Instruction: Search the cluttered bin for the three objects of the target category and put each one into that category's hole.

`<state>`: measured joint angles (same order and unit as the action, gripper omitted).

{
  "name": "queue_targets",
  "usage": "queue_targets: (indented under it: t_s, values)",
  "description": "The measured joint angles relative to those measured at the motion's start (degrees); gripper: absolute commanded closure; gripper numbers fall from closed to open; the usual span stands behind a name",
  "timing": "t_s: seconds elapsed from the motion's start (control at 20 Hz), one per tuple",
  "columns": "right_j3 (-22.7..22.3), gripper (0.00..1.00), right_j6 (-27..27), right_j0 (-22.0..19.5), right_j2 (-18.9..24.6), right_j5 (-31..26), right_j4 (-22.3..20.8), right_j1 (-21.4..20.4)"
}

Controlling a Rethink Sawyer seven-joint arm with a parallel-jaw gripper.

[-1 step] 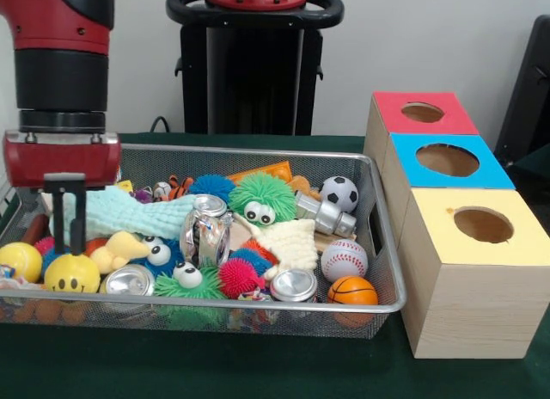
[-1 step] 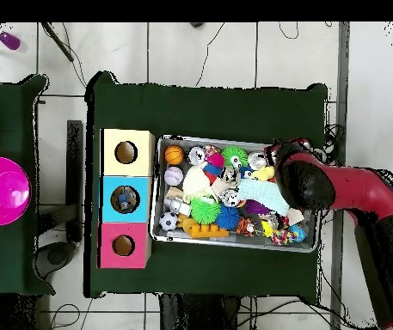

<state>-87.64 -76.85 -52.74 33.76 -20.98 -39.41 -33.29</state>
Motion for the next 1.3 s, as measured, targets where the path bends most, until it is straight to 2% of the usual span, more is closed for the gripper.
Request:
queue_targets:
  t_s: [0.1, 0.15, 0.8, 1.15, 1.3]
  values:
    - [0.0, 1.00, 0.0, -0.8, 0.0, -0.2, 0.0, 0.0]
    - [0.0, 0.00, 0.0, -3.0, 0.0, -0.7, 0.0, 0.0]
    - [0.1, 0.00, 0.0, -4.3, -2.9, -1.5, -0.2, 0.0]
    - [0.1, 0.00, 0.0, -4.6, -3.8, -1.3, -0.4, 1.3]
    - [0.2, 0.00, 0.0, -3.5, -5.5, -0.1, -0.4, 2.5]
